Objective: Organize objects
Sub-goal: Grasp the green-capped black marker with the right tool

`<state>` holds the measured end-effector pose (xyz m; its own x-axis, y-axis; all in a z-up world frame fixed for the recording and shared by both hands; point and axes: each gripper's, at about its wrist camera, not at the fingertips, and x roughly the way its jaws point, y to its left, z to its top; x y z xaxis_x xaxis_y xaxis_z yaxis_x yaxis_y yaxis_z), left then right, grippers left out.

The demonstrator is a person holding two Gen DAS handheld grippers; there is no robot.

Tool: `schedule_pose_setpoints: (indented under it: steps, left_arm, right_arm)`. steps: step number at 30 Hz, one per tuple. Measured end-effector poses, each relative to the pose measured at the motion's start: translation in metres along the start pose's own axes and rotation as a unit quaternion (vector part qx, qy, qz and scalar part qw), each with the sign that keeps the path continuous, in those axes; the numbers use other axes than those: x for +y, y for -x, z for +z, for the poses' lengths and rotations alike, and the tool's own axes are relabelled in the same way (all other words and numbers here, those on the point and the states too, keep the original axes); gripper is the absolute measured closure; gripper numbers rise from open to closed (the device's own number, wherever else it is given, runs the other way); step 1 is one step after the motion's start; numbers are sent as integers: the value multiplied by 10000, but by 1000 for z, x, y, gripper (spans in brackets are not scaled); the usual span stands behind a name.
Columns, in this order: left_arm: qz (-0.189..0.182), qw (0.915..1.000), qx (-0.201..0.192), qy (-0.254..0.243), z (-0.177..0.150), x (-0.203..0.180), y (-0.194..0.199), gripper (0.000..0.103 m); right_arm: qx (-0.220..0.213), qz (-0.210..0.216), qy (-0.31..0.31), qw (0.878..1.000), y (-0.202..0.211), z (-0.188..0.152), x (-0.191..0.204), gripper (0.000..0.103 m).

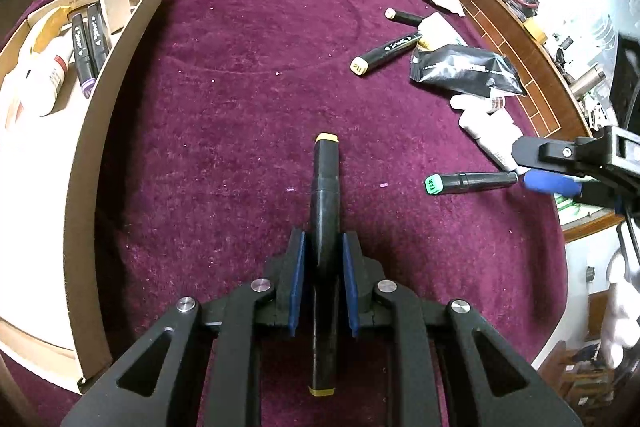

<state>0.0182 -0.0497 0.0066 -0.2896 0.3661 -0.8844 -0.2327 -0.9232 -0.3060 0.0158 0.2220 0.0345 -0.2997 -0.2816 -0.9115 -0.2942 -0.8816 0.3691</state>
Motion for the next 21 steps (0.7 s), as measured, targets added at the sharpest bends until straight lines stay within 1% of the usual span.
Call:
schedule_pose_setpoints:
  steps: [2,4,5,6,7,9,12,15,18,20,21]
  left_arm:
    - [17,10000,-11,-16,0,-1,1,88]
    - [24,10000,-39,-28,-2,-1,1,88]
    - [34,10000,-44,-23,-2,-1,2,88]
    - [40,10000,-43,-12,-2,-1,2,88]
    - [52,10000,-44,9,-2,-1,2,88]
    - [79,9999,-44,42,-1,-1,2,88]
    - [71,9999,-61,116,-2,0,2,88]
    - [85,9997,-84,214,-2,1,3,88]
    - [173,9995,-89,238,-2,-1,3,88]
    - [253,9994,-95,226,-1,-3,3,88]
    - [342,9992,-106,183,-1,-5,3,88]
  right_arm:
    - [-78,-346,493,9982,-3,8,18,23]
    - [-129,-437,895,9949,-9,17,28,23]
    - [-108,-478,1054,9932,-11,16,29,23]
    - [-48,-504,1211,9914,-13,14,31,23]
    - [104,-489,1405,9888,-23,14,34,23]
    - [311,-485,1577,9858,-35,13,36,23]
    - [636,-546,1825,9796,-44,5,32,24]
    - [978,-403,1810,9778,-47,-10,21,23]
    - [964,-712,2324,9652,-48,-30,27,23]
    - [921,-934,2540,9583,-50,-39,31,24]
    - [858,-1097,2638,9545,-51,-42,33,26]
